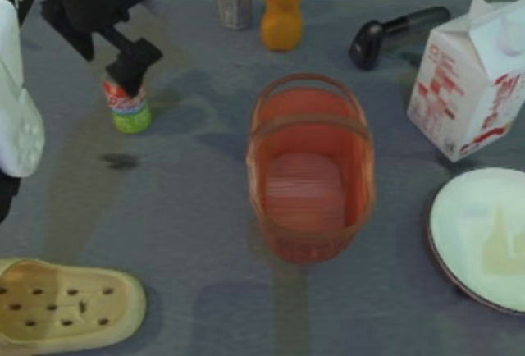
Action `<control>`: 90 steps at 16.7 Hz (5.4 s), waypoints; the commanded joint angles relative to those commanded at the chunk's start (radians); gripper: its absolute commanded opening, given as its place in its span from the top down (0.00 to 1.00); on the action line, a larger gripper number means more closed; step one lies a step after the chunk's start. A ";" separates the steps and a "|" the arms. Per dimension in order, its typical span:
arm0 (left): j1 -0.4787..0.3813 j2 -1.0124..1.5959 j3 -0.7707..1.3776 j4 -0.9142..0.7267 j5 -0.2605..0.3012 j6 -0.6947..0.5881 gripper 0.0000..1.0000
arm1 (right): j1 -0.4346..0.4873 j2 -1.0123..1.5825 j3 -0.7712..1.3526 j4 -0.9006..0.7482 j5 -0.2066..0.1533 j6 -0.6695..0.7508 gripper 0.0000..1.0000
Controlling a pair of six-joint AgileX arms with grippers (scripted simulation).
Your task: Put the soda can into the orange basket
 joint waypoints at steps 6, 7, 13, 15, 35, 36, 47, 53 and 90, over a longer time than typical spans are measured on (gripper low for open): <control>0.003 0.080 0.116 -0.038 0.001 0.003 0.00 | 0.000 0.000 0.000 0.000 0.000 0.000 0.00; 0.002 0.113 0.168 -0.057 0.002 0.003 0.00 | 0.000 0.000 0.000 0.000 0.000 0.000 0.00; 0.001 0.325 0.503 -0.176 0.005 0.002 0.00 | 0.000 0.000 0.000 0.000 0.000 0.000 0.00; 0.000 0.365 0.563 -0.197 0.006 0.002 0.00 | 0.000 0.000 0.000 0.000 0.000 0.000 0.00; 0.000 0.377 0.581 -0.204 0.006 0.001 1.00 | 0.000 0.000 0.000 0.000 0.000 0.000 0.00; 0.000 0.377 0.581 -0.204 0.006 0.001 1.00 | 0.000 0.000 0.000 0.000 0.000 0.000 0.00; 0.000 0.342 0.557 -0.063 0.046 -0.012 1.00 | 0.000 0.000 0.000 0.000 0.000 0.000 0.00; -0.019 0.156 0.275 0.336 0.241 -0.105 1.00 | 0.000 0.000 0.000 0.000 0.000 0.000 0.00; -0.127 -0.589 -1.547 2.482 1.261 -0.596 1.00 | 0.000 0.000 0.000 0.000 0.000 0.000 0.00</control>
